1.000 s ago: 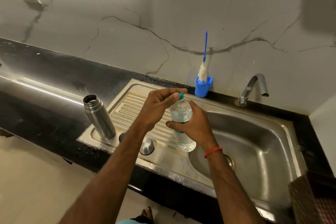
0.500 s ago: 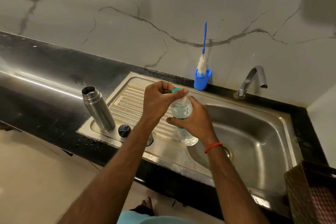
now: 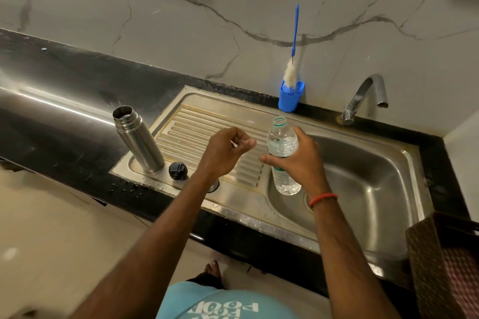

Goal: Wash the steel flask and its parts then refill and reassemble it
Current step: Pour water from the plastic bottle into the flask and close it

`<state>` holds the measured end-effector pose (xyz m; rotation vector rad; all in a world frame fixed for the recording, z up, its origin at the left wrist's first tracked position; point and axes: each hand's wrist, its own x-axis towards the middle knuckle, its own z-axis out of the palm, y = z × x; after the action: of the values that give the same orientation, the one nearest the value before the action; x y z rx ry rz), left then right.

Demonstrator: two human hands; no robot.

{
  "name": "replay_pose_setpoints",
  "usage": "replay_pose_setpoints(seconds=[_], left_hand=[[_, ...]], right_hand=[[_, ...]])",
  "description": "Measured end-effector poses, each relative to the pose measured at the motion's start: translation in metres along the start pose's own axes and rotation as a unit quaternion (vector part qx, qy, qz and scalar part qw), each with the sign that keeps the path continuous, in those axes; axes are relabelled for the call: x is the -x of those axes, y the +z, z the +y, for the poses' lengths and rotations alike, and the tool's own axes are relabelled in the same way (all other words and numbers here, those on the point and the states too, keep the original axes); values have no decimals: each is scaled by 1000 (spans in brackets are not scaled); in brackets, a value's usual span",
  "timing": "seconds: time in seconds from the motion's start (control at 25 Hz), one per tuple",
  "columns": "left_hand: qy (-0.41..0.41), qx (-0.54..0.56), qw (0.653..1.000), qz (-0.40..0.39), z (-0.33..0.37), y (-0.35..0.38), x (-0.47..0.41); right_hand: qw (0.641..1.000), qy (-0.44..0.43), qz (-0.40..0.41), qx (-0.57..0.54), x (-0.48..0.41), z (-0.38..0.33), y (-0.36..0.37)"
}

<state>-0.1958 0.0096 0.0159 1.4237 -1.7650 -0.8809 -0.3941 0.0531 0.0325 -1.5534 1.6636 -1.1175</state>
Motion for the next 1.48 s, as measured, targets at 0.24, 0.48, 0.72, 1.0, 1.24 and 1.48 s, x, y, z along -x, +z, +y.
replay_pose_setpoints(seconds=[0.24,0.48,0.72,1.0,1.24,1.48], left_hand=[[16,-206,969,-133,-40,30,20],[28,-358,917,-171,-79,57,46],[38,-346,924,-158,-85,54,42],[57,-228,971,-46,-48,9,15],[117,-178,974,79,-8,-58,5],[130,-159,958,200,-10,-132,-19]], right_hand=[[1000,16,2,8,2,14,-6],[1000,7,4,-14,8,22,-5],[1000,8,-4,-9,12,23,-8],[998,-2,-3,-59,4,8,-3],[996,-30,-42,-74,-19,-23,23],[993,-88,-62,-44,-51,-59,49]])
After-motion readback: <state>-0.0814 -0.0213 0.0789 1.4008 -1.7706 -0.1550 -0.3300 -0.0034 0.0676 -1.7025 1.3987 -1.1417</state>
